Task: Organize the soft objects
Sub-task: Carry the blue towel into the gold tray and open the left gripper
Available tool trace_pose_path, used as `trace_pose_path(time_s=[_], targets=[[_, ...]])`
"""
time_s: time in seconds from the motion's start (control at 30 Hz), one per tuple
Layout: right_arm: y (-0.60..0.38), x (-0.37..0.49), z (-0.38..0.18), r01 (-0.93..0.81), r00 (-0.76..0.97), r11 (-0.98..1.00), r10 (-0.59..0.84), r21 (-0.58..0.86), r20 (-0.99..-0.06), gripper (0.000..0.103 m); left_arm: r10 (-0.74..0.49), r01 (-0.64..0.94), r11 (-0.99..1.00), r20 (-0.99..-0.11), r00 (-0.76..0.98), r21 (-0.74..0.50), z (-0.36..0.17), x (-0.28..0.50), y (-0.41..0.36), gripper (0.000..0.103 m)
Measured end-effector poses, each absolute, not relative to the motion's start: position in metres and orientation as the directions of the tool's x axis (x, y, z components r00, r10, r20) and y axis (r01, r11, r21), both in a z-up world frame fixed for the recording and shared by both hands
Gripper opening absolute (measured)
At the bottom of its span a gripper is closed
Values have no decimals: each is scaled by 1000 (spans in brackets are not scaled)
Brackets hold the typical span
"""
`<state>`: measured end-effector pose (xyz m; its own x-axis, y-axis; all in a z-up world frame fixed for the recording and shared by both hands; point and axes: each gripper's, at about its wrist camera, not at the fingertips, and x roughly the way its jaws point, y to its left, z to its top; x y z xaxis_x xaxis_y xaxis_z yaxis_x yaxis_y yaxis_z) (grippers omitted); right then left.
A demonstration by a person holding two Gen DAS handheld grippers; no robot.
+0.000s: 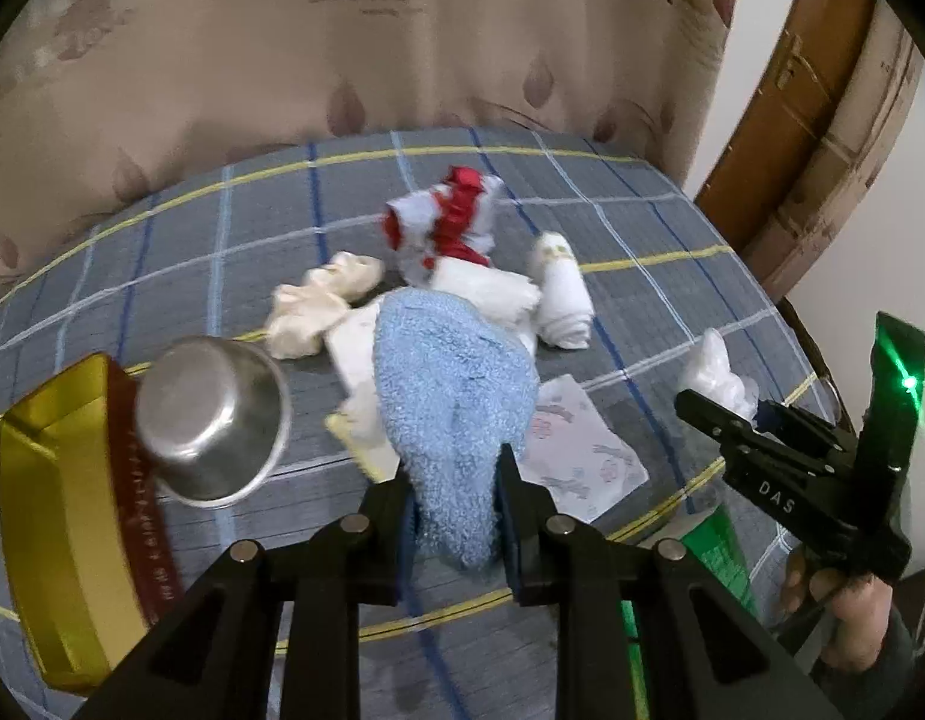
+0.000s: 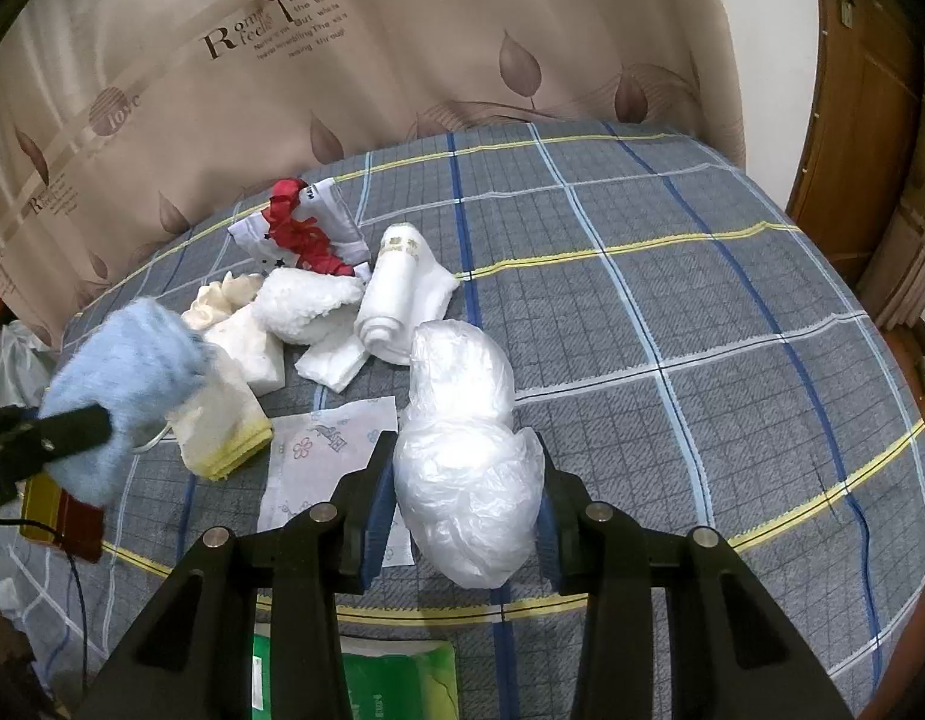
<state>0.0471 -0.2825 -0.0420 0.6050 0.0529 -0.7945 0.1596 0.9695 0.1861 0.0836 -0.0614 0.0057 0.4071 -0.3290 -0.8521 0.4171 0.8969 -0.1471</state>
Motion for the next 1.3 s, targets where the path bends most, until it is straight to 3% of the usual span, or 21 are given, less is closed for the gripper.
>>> trace_pose_path(time_s=[0.47, 0.83, 1.3], targets=[[-280, 46, -41, 162, 608, 971, 42, 176, -792, 37, -161, 207, 976, -858, 488, -65, 16, 97, 64, 23], [-278, 45, -39, 164, 617, 972, 34, 170, -786, 37, 4, -19, 1000, -892, 451, -5, -17, 116, 171, 23], [-267, 44, -34, 151, 626, 975, 36, 166, -779, 37, 90, -73, 995, -921, 378, 67, -58, 119, 204, 25]])
